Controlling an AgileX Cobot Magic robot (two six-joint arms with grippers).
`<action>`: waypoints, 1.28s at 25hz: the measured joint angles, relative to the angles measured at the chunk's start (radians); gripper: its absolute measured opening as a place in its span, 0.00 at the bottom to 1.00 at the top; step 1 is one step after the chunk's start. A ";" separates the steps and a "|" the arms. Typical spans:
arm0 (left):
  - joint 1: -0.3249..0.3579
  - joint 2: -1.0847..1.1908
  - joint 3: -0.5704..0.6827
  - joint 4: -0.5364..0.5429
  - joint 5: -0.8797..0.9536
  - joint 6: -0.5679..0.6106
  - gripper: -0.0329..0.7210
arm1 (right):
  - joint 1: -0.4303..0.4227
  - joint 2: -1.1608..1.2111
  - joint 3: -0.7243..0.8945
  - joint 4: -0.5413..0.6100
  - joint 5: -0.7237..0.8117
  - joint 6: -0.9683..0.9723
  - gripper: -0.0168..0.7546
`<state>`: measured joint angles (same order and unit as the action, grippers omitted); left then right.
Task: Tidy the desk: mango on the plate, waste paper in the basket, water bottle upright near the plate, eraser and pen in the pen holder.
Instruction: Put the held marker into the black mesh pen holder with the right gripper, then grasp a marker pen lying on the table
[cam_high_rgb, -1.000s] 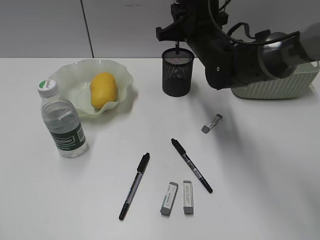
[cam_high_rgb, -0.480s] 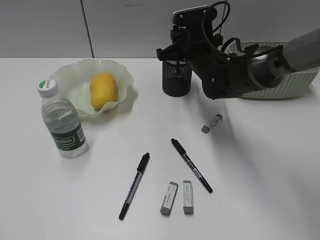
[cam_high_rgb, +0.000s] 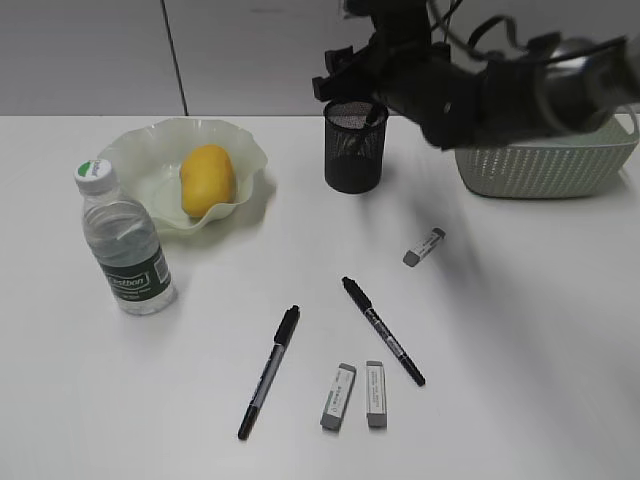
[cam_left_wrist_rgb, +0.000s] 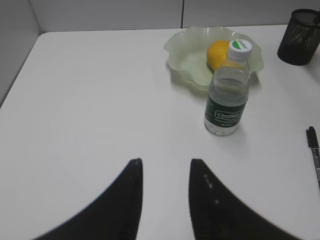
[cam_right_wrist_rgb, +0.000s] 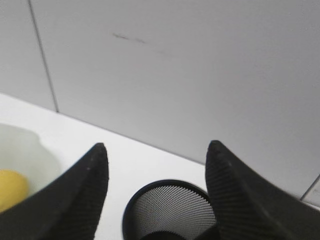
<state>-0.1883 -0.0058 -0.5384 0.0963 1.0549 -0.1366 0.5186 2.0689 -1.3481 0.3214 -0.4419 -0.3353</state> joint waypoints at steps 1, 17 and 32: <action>0.000 0.000 0.000 0.000 0.000 0.000 0.36 | 0.000 -0.049 0.000 0.001 0.119 -0.011 0.66; 0.000 0.003 0.001 0.000 0.000 0.000 0.36 | -0.008 -0.939 0.437 -0.458 1.510 0.473 0.48; 0.000 0.474 -0.052 -0.190 -0.089 0.162 0.53 | -0.008 -2.001 0.826 -0.459 1.531 0.546 0.48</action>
<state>-0.1883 0.4678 -0.5900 -0.0940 0.9660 0.0254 0.5102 0.0682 -0.5223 -0.1374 1.0888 0.2102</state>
